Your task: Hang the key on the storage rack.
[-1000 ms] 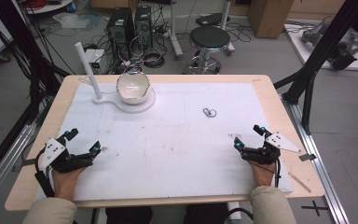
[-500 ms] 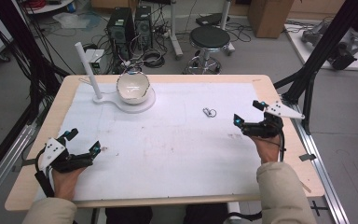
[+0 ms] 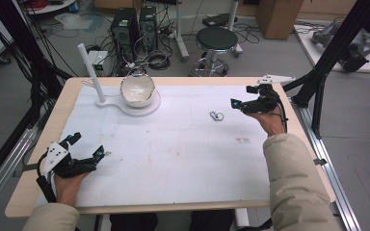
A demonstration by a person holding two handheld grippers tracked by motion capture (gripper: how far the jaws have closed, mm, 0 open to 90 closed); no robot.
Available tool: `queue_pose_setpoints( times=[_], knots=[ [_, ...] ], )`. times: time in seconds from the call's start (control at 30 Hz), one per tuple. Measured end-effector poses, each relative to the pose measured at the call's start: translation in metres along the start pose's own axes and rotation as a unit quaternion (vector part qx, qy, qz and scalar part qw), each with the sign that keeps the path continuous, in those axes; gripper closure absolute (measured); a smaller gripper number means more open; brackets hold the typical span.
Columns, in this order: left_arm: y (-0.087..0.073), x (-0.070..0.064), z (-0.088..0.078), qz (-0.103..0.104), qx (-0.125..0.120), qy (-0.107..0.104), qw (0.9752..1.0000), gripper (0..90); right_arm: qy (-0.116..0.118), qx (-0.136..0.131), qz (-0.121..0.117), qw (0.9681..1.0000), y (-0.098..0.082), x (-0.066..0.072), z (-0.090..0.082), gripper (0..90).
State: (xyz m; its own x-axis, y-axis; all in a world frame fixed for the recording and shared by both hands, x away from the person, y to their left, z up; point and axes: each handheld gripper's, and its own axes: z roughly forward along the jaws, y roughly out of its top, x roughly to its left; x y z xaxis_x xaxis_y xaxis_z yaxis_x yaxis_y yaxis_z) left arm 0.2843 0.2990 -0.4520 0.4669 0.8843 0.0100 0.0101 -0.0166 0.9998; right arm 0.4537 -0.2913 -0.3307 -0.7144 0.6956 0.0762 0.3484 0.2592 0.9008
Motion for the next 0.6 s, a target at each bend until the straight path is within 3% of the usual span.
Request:
queue_pose_setpoints(
  times=[0.03, 0.1, 0.2, 0.3, 0.33, 0.37, 0.6],
  knots=[
    [0.0, 0.0, 0.0, 0.0, -0.001, 0.001, 1.0, 1.7, 0.0, 0.0, 0.0, 1.0, 0.0, 0.0, 0.0, 0.6],
    [0.0, 0.0, 0.0, -0.001, -0.001, 0.001, 1.0, 1.7, 0.007, 0.031, -0.01, 0.9994, 0.004, -0.004, 0.015, 0.6],
    [0.0, 0.0, 0.0, -0.001, -0.001, 0.001, 1.0, 1.7, 0.014, 0.046, -0.017, 0.9987, 0.003, -0.007, 0.025, 0.6],
    [0.0, 0.0, 0.0, -0.001, -0.001, 0.001, 1.0, 1.7, 0.021, 0.082, -0.016, 0.9963, -0.006, -0.014, 0.045, 0.6],
    [0.0, 0.0, 0.0, -0.001, -0.001, 0.002, 1.0, 1.7, 0.021, 0.082, -0.016, 0.9963, -0.006, -0.014, 0.045, 0.6],
    [0.0, 0.0, 0.0, -0.001, -0.001, 0.002, 1.0, 1.7, 0.025, 0.103, -0.025, 0.9941, -0.011, -0.016, 0.054, 0.7],
    [0.0, 0.0, -0.001, -0.001, -0.005, 0.002, 1.0, 1.7, 0.034, 0.138, -0.023, 0.9896, -0.023, -0.024, 0.074, 0.7]
  ],
)
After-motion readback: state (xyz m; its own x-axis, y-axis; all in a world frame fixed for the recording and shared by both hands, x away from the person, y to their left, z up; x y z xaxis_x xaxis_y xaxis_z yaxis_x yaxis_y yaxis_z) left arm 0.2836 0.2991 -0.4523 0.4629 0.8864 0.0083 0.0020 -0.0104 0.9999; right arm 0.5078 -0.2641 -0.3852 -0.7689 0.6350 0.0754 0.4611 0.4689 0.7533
